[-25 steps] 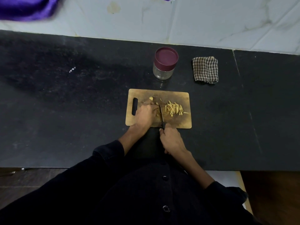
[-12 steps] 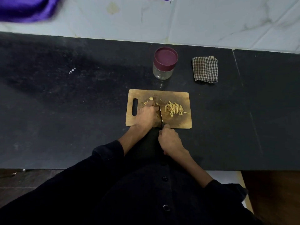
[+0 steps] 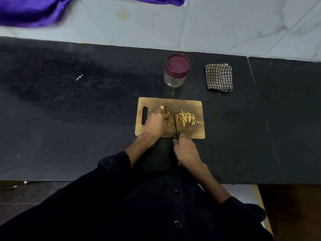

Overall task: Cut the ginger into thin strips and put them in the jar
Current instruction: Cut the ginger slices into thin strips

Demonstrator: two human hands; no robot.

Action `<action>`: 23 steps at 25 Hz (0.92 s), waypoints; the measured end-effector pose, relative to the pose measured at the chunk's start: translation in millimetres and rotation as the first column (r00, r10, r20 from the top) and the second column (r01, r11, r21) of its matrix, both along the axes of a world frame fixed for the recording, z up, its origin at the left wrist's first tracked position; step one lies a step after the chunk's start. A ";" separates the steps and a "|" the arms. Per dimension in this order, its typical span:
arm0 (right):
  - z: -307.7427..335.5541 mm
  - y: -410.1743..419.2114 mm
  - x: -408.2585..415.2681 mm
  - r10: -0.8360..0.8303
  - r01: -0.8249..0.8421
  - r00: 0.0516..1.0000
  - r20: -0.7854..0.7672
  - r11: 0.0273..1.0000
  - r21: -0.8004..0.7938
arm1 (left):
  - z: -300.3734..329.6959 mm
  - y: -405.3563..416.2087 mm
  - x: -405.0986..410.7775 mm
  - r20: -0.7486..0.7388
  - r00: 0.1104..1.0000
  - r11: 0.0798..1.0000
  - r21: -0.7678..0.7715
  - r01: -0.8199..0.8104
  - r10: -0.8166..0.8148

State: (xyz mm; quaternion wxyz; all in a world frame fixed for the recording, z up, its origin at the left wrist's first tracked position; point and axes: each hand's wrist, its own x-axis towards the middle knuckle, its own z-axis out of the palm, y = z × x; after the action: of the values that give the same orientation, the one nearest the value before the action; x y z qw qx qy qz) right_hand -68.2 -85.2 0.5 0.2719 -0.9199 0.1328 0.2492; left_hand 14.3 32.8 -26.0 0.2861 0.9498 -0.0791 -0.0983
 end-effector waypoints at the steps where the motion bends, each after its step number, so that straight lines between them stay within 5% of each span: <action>1: 0.4 0.5 0.2 0.009 -0.009 1.000 0.000 1.000 -0.001 | -0.3 1.4 0.1 0.003 1.000 0.999 -0.028 -0.022 0.022; 23: -3.7 -11.7 -7.5 0.138 -0.138 0.990 -0.006 0.990 -0.037 | 3.8 6.9 -3.3 -0.016 0.999 0.993 -0.105 -0.054 0.052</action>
State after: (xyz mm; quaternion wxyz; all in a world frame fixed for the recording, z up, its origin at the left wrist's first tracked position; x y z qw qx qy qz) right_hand -75.8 -96.9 -3.2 0.2366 -0.9314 0.0741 0.2666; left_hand 11.0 39.7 -22.2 0.3390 0.9345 -0.0572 -0.0925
